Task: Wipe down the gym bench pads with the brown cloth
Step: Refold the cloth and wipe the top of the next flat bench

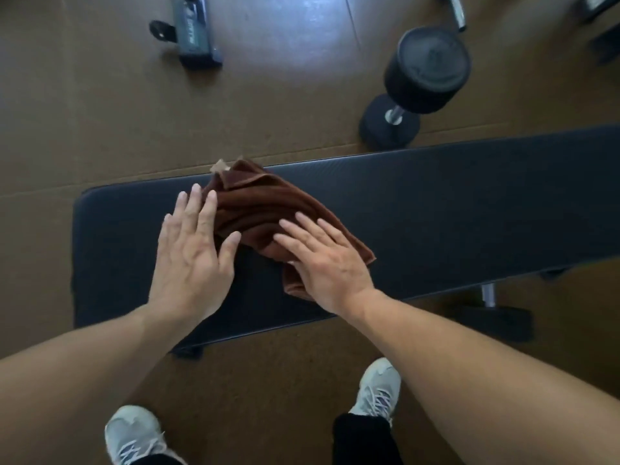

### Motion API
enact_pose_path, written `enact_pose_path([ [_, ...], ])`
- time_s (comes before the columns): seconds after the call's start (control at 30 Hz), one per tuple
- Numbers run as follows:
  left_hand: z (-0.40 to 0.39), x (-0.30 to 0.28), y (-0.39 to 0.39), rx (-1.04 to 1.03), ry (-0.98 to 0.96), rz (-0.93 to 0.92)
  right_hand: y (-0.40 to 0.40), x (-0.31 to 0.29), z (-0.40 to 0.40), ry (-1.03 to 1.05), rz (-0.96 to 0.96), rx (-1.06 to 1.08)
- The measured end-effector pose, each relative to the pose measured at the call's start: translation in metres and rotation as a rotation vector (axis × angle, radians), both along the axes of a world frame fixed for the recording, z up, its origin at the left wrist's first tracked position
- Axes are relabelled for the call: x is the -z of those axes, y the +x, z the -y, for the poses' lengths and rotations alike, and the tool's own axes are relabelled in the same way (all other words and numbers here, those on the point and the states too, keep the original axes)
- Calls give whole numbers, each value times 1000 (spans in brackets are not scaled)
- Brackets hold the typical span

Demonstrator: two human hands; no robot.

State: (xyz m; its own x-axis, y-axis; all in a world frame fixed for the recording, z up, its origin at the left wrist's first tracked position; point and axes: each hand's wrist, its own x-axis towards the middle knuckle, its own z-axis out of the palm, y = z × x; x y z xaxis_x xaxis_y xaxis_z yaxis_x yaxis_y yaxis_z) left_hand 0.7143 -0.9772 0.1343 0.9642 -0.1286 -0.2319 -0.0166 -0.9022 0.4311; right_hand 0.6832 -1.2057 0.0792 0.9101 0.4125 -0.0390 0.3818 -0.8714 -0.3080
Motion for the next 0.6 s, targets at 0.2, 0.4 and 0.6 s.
enact_pose_path([
  [0.2, 114, 24, 14, -124, 150, -462, 20, -12, 204, -76, -103, 638],
  [0.4, 121, 23, 17, -125, 203, -529, 58, -18, 298, -244, -272, 921],
  [0.6, 119, 23, 18, -84, 187, -506, 101, -14, 230, -202, -207, 1059],
])
